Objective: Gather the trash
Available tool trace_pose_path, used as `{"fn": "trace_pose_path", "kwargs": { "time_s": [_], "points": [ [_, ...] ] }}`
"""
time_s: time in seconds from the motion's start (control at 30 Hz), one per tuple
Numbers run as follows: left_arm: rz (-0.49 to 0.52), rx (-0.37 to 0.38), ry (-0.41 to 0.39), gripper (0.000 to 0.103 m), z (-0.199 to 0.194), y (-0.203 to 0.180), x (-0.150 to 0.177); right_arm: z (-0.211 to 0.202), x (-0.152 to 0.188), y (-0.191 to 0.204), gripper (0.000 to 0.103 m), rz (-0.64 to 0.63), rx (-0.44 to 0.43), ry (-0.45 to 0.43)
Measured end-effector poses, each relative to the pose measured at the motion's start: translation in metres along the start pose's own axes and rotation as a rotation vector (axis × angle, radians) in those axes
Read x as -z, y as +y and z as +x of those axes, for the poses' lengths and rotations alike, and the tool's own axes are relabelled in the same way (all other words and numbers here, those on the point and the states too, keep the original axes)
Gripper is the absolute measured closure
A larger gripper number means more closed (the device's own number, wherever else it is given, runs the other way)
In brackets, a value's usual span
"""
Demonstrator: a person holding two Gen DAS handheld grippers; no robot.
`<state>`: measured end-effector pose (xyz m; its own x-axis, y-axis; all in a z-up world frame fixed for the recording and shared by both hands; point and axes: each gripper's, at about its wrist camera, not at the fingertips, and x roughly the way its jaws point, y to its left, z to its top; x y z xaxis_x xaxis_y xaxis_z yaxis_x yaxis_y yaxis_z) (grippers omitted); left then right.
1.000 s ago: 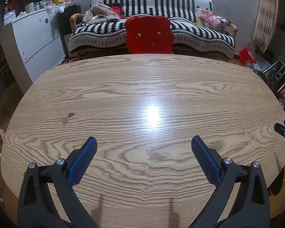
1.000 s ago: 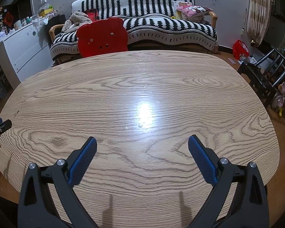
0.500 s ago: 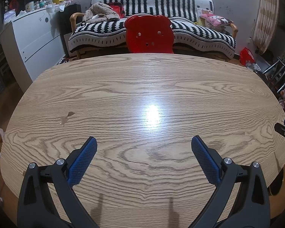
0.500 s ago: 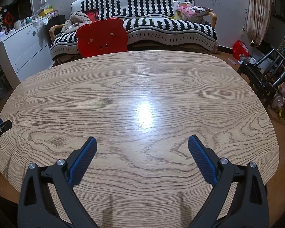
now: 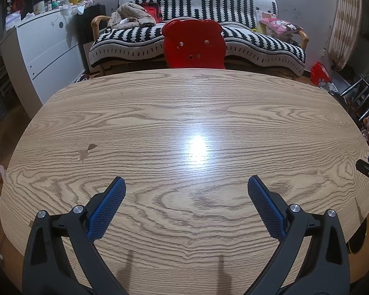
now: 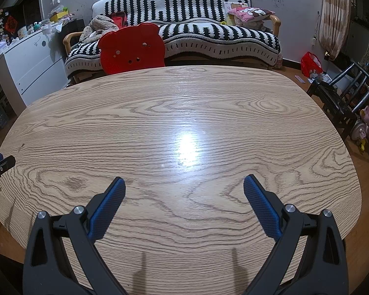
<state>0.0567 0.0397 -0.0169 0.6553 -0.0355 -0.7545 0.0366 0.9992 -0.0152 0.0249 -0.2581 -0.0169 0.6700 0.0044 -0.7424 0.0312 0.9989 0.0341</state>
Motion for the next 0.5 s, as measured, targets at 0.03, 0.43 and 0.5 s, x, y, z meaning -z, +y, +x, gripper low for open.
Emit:
{"fn": "trace_pose_path", "kwargs": {
  "time_s": [0.03,0.43,0.5],
  "points": [
    [0.0,0.0,0.001,0.007,0.0002,0.0001,0.0006,0.0003,-0.0001,0.0006,0.01,0.0,0.0,0.0],
    [-0.008,0.0,0.004,0.007,-0.0018,0.0006,0.0049,0.0003,0.0,0.0004,0.01,0.0,0.0,0.001],
    [-0.008,-0.001,0.004,0.007,-0.0016,0.0006,0.0047,-0.0001,0.0001,-0.0001,0.01,0.0,0.0,0.0]
  ]
}}
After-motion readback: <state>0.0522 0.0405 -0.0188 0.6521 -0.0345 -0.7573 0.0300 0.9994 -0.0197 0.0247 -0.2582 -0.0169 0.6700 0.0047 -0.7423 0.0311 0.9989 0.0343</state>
